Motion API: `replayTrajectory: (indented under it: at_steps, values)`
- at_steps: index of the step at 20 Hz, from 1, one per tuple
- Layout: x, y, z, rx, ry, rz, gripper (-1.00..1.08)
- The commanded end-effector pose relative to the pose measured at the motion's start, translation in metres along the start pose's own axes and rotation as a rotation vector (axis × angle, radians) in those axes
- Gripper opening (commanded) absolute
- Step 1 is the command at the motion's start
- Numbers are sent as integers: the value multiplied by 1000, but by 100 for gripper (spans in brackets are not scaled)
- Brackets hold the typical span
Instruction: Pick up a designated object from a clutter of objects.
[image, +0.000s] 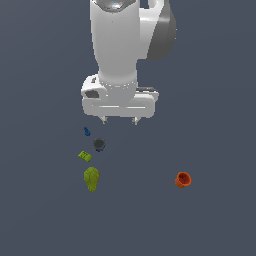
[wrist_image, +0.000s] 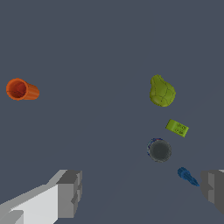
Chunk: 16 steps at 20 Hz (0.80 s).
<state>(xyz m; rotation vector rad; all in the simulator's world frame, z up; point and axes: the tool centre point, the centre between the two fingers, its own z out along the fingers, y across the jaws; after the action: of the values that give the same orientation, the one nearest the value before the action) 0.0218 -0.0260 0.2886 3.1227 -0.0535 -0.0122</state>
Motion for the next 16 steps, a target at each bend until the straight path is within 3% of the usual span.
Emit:
replayTrajectory:
  at_steps: [1, 16]
  values:
    - [11, 8, 11, 4, 0, 14, 100]
    - [86, 81, 123, 23, 3, 127, 100]
